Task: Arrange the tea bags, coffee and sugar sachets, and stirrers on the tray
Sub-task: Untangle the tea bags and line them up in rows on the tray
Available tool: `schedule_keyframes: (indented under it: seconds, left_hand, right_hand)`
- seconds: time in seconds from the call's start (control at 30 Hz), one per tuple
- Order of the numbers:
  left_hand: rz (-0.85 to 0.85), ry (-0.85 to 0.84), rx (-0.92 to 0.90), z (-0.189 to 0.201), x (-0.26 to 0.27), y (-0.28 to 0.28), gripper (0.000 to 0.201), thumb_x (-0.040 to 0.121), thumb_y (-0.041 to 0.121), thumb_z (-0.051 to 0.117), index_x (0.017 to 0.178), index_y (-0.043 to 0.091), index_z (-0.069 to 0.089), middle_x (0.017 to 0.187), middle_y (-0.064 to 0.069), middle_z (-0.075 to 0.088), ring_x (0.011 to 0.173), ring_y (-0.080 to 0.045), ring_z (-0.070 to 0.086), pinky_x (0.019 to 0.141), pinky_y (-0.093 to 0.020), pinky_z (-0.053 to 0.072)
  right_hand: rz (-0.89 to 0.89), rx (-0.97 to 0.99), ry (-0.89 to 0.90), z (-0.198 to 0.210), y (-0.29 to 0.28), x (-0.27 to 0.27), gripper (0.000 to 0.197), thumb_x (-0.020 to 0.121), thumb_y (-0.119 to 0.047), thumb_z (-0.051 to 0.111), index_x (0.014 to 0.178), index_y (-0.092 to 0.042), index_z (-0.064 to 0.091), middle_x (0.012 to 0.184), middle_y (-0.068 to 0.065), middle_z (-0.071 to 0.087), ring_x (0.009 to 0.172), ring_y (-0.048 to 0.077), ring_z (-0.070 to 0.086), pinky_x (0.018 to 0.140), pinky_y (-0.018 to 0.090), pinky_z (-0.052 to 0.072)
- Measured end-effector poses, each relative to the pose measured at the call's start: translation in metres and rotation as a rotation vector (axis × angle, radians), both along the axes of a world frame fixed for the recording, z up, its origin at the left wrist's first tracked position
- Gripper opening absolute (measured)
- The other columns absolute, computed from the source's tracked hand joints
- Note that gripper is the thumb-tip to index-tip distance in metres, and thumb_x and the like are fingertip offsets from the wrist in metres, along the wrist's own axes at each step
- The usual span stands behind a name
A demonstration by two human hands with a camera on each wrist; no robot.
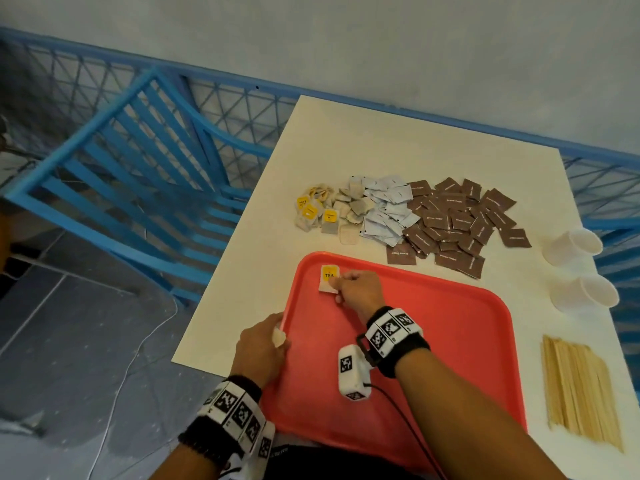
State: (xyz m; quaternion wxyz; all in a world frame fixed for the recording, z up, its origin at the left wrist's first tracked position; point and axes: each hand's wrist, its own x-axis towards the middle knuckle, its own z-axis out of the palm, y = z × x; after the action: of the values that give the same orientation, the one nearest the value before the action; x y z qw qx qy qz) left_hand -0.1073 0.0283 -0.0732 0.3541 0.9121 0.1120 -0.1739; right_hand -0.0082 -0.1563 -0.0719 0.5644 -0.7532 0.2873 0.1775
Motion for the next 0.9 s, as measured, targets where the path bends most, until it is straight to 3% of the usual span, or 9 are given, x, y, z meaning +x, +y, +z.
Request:
schedule_keyframes:
  seconds: [0.07, 0.13, 0.23, 0.33, 0.4, 0.5, 0.6, 0.7, 0.9]
  left_hand:
    - [-0.013, -0.001, 0.002, 0.001, 0.001, 0.001, 0.049, 0.087, 0.013, 0.069, 0.134, 0.022, 0.060, 0.118, -0.008, 0.071, 0.108, -0.029, 0.064, 0.094, -0.035, 0.048]
    - [-0.020, -0.001, -0.012, 0.000, 0.001, 0.003, 0.049, 0.085, 0.012, 0.070, 0.133, 0.022, 0.061, 0.116, -0.008, 0.072, 0.106, -0.030, 0.065, 0.093, -0.035, 0.049]
    - [-0.012, -0.008, -0.038, -0.002, 0.000, 0.006, 0.050, 0.084, 0.014, 0.071, 0.132, 0.023, 0.061, 0.114, -0.007, 0.072, 0.105, -0.030, 0.066, 0.091, -0.035, 0.051]
    - [-0.015, 0.001, -0.039, -0.002, 0.002, 0.007, 0.049, 0.086, 0.016, 0.070, 0.133, 0.023, 0.060, 0.117, -0.005, 0.071, 0.108, -0.028, 0.065, 0.090, -0.031, 0.047]
    - [-0.020, 0.009, -0.038, -0.002, 0.003, 0.008, 0.049, 0.087, 0.017, 0.070, 0.134, 0.024, 0.059, 0.120, -0.005, 0.070, 0.108, -0.026, 0.064, 0.090, -0.029, 0.047]
    - [-0.056, 0.034, -0.024, -0.001, 0.007, 0.010, 0.050, 0.088, 0.024, 0.071, 0.136, 0.027, 0.057, 0.123, -0.002, 0.068, 0.110, -0.024, 0.063, 0.094, -0.031, 0.047]
    - [-0.084, 0.057, -0.018, 0.000, 0.010, 0.012, 0.054, 0.087, 0.028, 0.072, 0.139, 0.028, 0.055, 0.128, -0.001, 0.067, 0.114, -0.023, 0.062, 0.099, -0.035, 0.047]
    - [-0.111, 0.052, -0.015, 0.001, 0.013, 0.013, 0.055, 0.087, 0.029, 0.072, 0.140, 0.028, 0.055, 0.130, -0.001, 0.065, 0.116, -0.024, 0.060, 0.101, -0.035, 0.046]
    - [-0.128, 0.070, -0.012, 0.001, 0.014, 0.015, 0.054, 0.087, 0.031, 0.071, 0.139, 0.032, 0.054, 0.128, 0.000, 0.066, 0.114, -0.024, 0.060, 0.100, -0.040, 0.048]
  right_hand:
    - [0.021, -0.056, -0.036, 0.000, 0.016, 0.012, 0.012, 0.084, -0.015, 0.074, 0.077, -0.011, 0.065, 0.058, 0.008, 0.059, 0.048, 0.017, 0.054, 0.050, 0.027, 0.048]
    - [0.113, -0.142, -0.036, 0.002, 0.028, 0.020, 0.027, 0.085, -0.022, 0.070, 0.063, -0.015, 0.057, 0.063, 0.007, 0.058, 0.059, 0.020, 0.055, 0.064, 0.032, 0.051]
    - [0.133, -0.312, -0.049, 0.006, 0.036, 0.022, 0.041, 0.085, -0.035, 0.069, 0.055, -0.013, 0.050, 0.060, 0.004, 0.055, 0.063, 0.026, 0.056, 0.062, 0.035, 0.047]
    - [0.101, -0.367, -0.113, 0.008, 0.033, 0.018, 0.031, 0.084, -0.029, 0.069, 0.065, -0.008, 0.057, 0.073, 0.012, 0.064, 0.078, 0.033, 0.061, 0.072, 0.039, 0.052]
    - [0.111, -0.384, -0.147, 0.006, 0.029, 0.016, 0.019, 0.086, -0.018, 0.064, 0.071, -0.006, 0.063, 0.081, 0.018, 0.070, 0.081, 0.035, 0.064, 0.071, 0.039, 0.053]
    - [0.115, -0.371, -0.144, 0.002, 0.029, 0.016, 0.008, 0.086, -0.015, 0.064, 0.087, -0.007, 0.067, 0.093, 0.009, 0.070, 0.089, 0.026, 0.064, 0.072, 0.030, 0.047]
    - [0.134, -0.353, -0.164, -0.002, 0.031, 0.015, 0.012, 0.085, -0.013, 0.066, 0.085, -0.003, 0.072, 0.093, 0.011, 0.073, 0.091, 0.027, 0.067, 0.077, 0.033, 0.053]
    - [0.146, -0.332, -0.182, -0.005, 0.033, 0.015, 0.015, 0.087, -0.014, 0.067, 0.080, -0.005, 0.077, 0.091, 0.010, 0.075, 0.090, 0.025, 0.068, 0.074, 0.027, 0.051]
    - [0.053, -0.297, -0.165, -0.015, 0.034, 0.017, 0.008, 0.084, -0.017, 0.072, 0.087, -0.013, 0.067, 0.097, 0.002, 0.070, 0.094, 0.023, 0.065, 0.081, 0.035, 0.053]
